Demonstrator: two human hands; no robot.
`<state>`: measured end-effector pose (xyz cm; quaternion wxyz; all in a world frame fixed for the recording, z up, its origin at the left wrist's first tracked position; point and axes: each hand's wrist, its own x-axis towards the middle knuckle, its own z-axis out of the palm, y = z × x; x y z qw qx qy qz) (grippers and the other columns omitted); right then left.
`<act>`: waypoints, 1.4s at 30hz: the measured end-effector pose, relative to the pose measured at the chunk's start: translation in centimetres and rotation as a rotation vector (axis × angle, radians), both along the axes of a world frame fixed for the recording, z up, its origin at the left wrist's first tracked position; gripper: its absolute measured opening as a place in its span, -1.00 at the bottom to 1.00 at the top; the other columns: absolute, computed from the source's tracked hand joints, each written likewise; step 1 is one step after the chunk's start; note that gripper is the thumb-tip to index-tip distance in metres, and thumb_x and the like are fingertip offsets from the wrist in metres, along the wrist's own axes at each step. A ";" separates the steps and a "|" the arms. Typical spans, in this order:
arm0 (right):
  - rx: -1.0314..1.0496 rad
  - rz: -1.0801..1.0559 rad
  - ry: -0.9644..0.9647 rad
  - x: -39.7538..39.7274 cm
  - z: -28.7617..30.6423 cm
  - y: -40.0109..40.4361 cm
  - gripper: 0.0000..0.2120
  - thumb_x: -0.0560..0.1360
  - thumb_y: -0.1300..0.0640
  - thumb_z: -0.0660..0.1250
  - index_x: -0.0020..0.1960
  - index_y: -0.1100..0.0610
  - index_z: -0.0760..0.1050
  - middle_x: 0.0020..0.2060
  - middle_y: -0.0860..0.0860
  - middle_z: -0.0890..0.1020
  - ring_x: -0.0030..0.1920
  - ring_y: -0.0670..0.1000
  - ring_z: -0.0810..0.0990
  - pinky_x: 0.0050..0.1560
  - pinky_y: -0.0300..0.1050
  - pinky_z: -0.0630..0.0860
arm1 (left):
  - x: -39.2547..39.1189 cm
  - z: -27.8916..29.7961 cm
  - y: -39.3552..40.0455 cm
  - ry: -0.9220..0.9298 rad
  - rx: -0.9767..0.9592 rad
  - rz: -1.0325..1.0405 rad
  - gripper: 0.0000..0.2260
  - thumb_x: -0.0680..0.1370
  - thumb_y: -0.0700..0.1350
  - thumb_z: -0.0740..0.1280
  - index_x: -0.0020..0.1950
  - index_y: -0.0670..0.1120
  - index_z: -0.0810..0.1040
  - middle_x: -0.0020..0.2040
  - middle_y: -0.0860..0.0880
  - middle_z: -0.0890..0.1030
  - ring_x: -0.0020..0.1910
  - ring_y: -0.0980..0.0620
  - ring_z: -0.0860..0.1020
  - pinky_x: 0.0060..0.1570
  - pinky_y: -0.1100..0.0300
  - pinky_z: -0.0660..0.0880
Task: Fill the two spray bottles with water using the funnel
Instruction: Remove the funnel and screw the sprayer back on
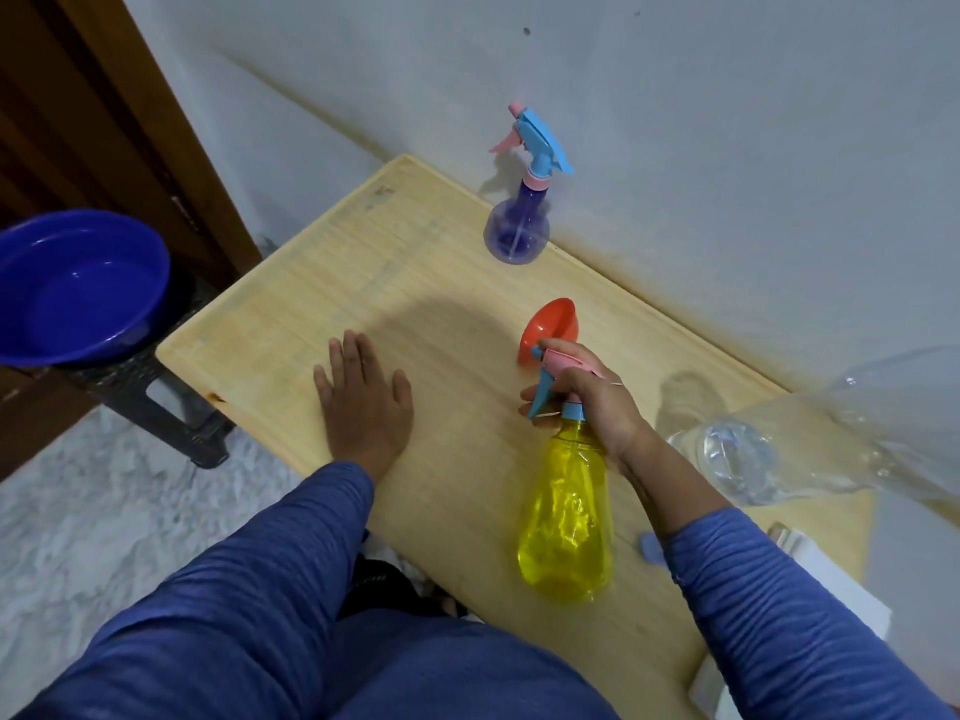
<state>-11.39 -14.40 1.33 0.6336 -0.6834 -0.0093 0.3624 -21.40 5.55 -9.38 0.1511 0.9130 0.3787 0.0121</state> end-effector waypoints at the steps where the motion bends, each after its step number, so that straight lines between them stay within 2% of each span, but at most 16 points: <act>1: 0.011 0.008 -0.004 0.0 0.1 -0.1 -0.57 0.49 0.35 0.12 0.26 0.05 0.48 -0.02 0.32 0.59 -0.11 0.23 0.66 -0.21 -0.04 0.62 | 0.0 0.0 0.0 0.001 0.001 0.000 -0.42 0.61 0.06 0.00 0.52 -0.22 -0.05 0.55 -0.15 -0.01 0.53 -0.10 -0.08 0.47 -0.09 -0.14; 6: 0.076 0.014 -0.128 0.0 0.9 -0.3 -0.52 0.51 0.34 0.10 0.34 -0.01 0.41 0.01 0.23 0.65 0.02 0.23 0.65 -0.02 -0.05 0.61 | -0.1 0.0 0.0 -0.010 -0.010 -0.003 -0.43 0.61 0.05 0.00 0.52 -0.21 -0.05 0.55 -0.15 -0.01 0.53 -0.10 -0.09 0.47 -0.09 -0.14; 10: 0.133 0.024 -0.360 0.0 2.8 -0.1 -0.50 0.51 0.40 0.11 0.36 0.02 0.36 0.01 -0.02 0.66 0.02 -0.01 0.67 0.00 -0.17 0.59 | -0.2 0.1 0.1 -0.026 -0.034 -0.016 -0.44 0.61 0.04 0.02 0.51 -0.22 -0.03 0.55 -0.15 -0.02 0.53 -0.11 -0.10 0.47 -0.08 -0.15; 14: 0.153 0.067 -0.525 -0.6 4.3 0.8 -0.52 0.53 0.26 0.15 0.36 -0.15 0.26 0.25 0.11 0.54 0.19 -0.01 0.58 0.18 -0.17 0.52 | -0.2 0.3 0.1 -0.004 -0.091 -0.029 -0.44 0.61 0.03 0.03 0.51 -0.22 -0.05 0.55 -0.16 -0.05 0.53 -0.13 -0.14 0.48 -0.10 -0.15; 17: 0.072 0.089 -0.583 -0.9 4.5 1.5 -0.52 0.59 0.24 0.19 0.31 -0.28 0.22 0.17 -0.15 0.58 0.21 -0.17 0.55 0.16 -0.24 0.47 | 0.0 0.8 0.3 0.017 -0.126 -0.051 -0.43 0.61 0.04 0.04 0.51 -0.22 -0.05 0.55 -0.16 -0.06 0.52 -0.14 -0.14 0.47 -0.12 -0.14; 20: -0.001 0.075 -0.678 -1.9 4.4 1.7 -0.49 0.55 0.17 0.23 0.33 -0.30 0.18 0.20 -0.15 0.55 0.24 -0.18 0.52 0.29 -0.15 0.43 | 0.0 1.2 0.3 -0.044 -0.155 -0.211 -0.46 0.62 0.03 0.01 0.52 -0.20 0.01 0.55 -0.11 -0.03 0.53 -0.10 -0.12 0.47 -0.07 -0.13; 23: -0.131 0.041 -0.774 -3.0 4.3 2.2 -0.47 0.48 0.04 0.28 0.35 -0.24 0.14 0.26 -0.17 0.43 0.22 -0.23 0.47 0.28 -0.09 0.43 | -0.1 1.8 -0.2 -0.257 -0.291 -0.541 -0.40 0.54 0.15 -0.05 0.51 -0.12 0.10 0.53 -0.01 0.06 0.52 0.00 -0.05 0.46 0.03 -0.03; 25: -0.212 -0.018 -0.808 -4.1 4.3 2.6 -0.40 0.44 0.10 0.38 0.32 -0.24 0.15 0.32 -0.21 0.35 0.31 -0.13 0.41 0.31 -0.02 0.41 | 0.0 2.2 -0.7 -0.345 -0.439 -0.734 -0.38 0.51 0.22 -0.01 0.50 -0.07 0.11 0.48 0.05 0.10 0.49 0.10 0.02 0.44 0.17 0.05; 27: -0.211 -0.103 -0.785 -5.2 4.0 2.7 -0.34 0.38 0.22 0.44 0.34 -0.18 0.26 0.35 -0.09 0.43 0.33 0.01 0.43 0.28 0.01 0.41 | 0.4 2.6 -1.1 -0.388 -0.544 -0.862 -0.39 0.53 0.30 0.01 0.47 -0.02 0.10 0.48 -0.01 0.16 0.47 0.15 0.09 0.41 0.29 0.07; 28: -0.180 -0.155 -0.765 -5.8 3.5 2.7 -0.36 0.36 0.24 0.44 0.36 -0.04 0.33 0.32 -0.06 0.47 0.30 0.00 0.44 0.25 -0.05 0.41 | 0.7 2.8 -1.3 -0.395 -0.572 -0.911 -0.40 0.53 0.32 -0.01 0.46 0.00 0.10 0.48 -0.02 0.19 0.46 0.14 0.13 0.40 0.32 0.08; 30: -0.190 -0.281 -0.742 -7.1 1.6 2.6 -0.34 0.38 0.14 0.44 0.42 0.11 0.29 0.34 -0.25 0.42 0.29 -0.24 0.41 0.26 -0.31 0.36 | 1.3 3.2 -1.4 -0.392 -0.595 -0.996 -0.41 0.53 0.31 -0.02 0.46 0.01 0.09 0.47 -0.02 0.21 0.45 0.08 0.20 0.38 0.33 0.11; 31: -0.241 -0.341 -0.747 -7.8 0.4 2.5 -0.33 0.39 0.05 0.44 0.43 0.12 0.29 0.34 -0.30 0.37 0.30 -0.31 0.37 0.27 -0.39 0.33 | 1.6 3.3 -1.3 -0.388 -0.603 -1.025 -0.41 0.53 0.30 -0.01 0.46 0.00 0.09 0.47 -0.02 0.23 0.44 0.07 0.23 0.37 0.35 0.13; 33: -0.344 -0.470 -0.763 -9.2 -1.7 2.8 -0.42 0.40 -0.07 0.40 0.35 0.09 0.39 0.27 -0.21 0.44 0.26 -0.26 0.41 0.27 -0.35 0.35 | 2.1 3.5 -1.1 -0.385 -0.637 -1.055 -0.40 0.54 0.28 0.03 0.48 -0.01 0.12 0.47 -0.05 0.27 0.42 0.09 0.26 0.34 0.42 0.15; 36: -0.395 -0.618 -0.768 -10.8 -3.3 3.7 -0.46 0.41 0.01 0.39 0.36 0.01 0.35 0.24 -0.13 0.47 0.26 -0.24 0.39 0.30 -0.43 0.29 | 2.4 3.4 -1.1 -0.417 -0.678 -1.096 -0.35 0.53 0.29 0.03 0.49 -0.10 0.18 0.45 -0.08 0.32 0.37 0.19 0.27 0.28 0.53 0.16; 39: -0.424 -0.703 -0.756 -11.3 -3.6 4.7 -0.44 0.43 0.05 0.37 0.39 0.09 0.36 0.30 -0.04 0.48 0.32 -0.16 0.40 0.34 -0.34 0.30 | 2.6 3.3 -1.3 -0.412 -0.711 -1.102 -0.29 0.51 0.35 0.00 0.49 -0.11 0.18 0.45 -0.08 0.33 0.37 0.17 0.30 0.28 0.48 0.21; 42: -0.402 -0.759 -0.731 -11.6 -3.2 5.1 -0.46 0.42 0.07 0.38 0.38 0.02 0.37 0.29 -0.05 0.51 0.31 -0.13 0.44 0.33 -0.28 0.36 | 2.6 3.6 -1.5 -0.399 -0.714 -1.093 -0.32 0.51 0.31 0.03 0.49 -0.09 0.20 0.43 -0.06 0.37 0.36 0.04 0.39 0.24 0.33 0.30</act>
